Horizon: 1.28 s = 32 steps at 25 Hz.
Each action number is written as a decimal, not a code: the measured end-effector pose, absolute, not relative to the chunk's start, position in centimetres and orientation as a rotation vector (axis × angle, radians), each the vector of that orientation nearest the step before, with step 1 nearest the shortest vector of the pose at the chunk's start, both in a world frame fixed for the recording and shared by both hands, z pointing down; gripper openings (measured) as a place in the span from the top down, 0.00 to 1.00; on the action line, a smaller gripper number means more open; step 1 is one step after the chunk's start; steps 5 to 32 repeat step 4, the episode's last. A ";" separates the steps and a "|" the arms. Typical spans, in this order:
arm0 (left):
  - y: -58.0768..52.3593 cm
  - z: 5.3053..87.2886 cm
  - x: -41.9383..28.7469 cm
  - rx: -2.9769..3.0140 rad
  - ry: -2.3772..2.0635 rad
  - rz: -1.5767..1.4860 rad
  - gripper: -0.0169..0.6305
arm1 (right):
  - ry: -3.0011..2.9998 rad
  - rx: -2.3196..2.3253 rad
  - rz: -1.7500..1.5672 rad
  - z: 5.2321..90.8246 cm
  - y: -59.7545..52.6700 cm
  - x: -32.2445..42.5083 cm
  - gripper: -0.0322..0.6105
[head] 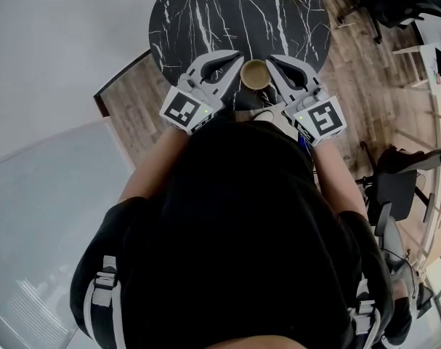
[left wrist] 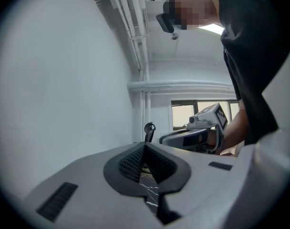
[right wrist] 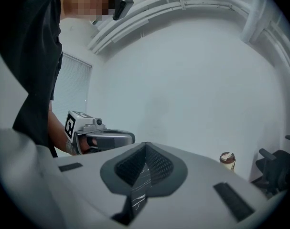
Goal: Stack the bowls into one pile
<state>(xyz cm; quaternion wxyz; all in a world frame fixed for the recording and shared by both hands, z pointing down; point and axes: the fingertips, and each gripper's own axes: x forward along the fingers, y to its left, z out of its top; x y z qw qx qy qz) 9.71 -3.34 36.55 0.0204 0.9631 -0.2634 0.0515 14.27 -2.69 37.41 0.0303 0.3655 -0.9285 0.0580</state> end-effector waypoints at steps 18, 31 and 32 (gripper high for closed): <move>-3.5 36.7 9.9 2.992 -0.814 0.159 0.97 | -2.856 1.117 0.188 37.7 -2.7 14.3 0.95; -3.5 36.7 9.9 2.992 -0.814 0.159 0.97 | -2.856 1.117 0.188 37.7 -2.7 14.3 0.95; -3.5 36.7 9.9 2.992 -0.814 0.159 0.97 | -2.856 1.117 0.188 37.7 -2.7 14.3 0.95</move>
